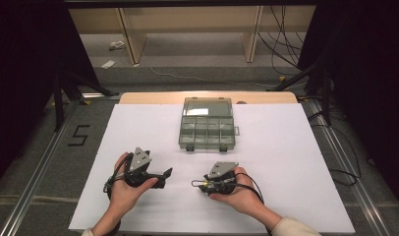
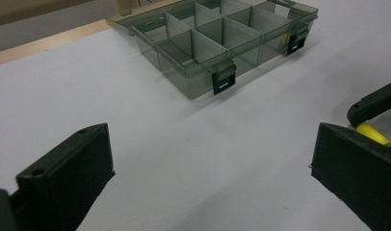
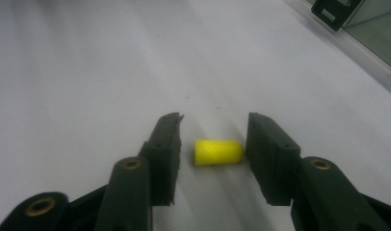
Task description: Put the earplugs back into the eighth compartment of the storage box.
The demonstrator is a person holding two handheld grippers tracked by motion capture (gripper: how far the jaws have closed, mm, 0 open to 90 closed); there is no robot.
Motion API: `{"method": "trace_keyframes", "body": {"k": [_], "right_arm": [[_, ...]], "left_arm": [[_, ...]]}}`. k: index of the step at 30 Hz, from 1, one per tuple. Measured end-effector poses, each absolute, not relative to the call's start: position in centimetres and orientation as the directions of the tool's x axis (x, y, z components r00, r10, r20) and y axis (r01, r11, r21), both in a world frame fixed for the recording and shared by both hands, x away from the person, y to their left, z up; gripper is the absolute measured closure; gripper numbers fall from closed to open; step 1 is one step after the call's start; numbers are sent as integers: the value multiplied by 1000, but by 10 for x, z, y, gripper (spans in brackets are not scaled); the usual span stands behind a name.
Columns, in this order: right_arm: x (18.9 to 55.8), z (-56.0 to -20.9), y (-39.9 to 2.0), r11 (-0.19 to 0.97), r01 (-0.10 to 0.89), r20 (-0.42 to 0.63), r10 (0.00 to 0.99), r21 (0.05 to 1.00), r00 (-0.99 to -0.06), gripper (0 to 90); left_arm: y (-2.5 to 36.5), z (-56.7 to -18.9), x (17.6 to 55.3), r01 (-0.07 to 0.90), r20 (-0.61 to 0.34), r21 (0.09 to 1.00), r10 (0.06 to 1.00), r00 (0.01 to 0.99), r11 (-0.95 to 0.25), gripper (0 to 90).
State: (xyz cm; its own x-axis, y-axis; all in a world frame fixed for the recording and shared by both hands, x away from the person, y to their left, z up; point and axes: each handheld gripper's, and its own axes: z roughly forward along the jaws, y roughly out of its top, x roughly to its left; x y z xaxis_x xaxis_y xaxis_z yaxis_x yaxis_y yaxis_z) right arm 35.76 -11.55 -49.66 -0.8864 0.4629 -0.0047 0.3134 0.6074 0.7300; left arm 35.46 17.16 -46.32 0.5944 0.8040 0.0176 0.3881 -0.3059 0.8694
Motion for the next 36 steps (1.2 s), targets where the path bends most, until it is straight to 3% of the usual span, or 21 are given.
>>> {"method": "trace_keyframes", "body": {"k": [14,36], "right_arm": [[357,-496,-116,598,325,1,477,733,-879,684],[359,-488,-119,572,329,6,492,752,-871,704]], "left_arm": [[172,-463,355,388,17,869,803,596,-306,4],[172,-463,355,388,15,870,804,595,-304,4]]}}
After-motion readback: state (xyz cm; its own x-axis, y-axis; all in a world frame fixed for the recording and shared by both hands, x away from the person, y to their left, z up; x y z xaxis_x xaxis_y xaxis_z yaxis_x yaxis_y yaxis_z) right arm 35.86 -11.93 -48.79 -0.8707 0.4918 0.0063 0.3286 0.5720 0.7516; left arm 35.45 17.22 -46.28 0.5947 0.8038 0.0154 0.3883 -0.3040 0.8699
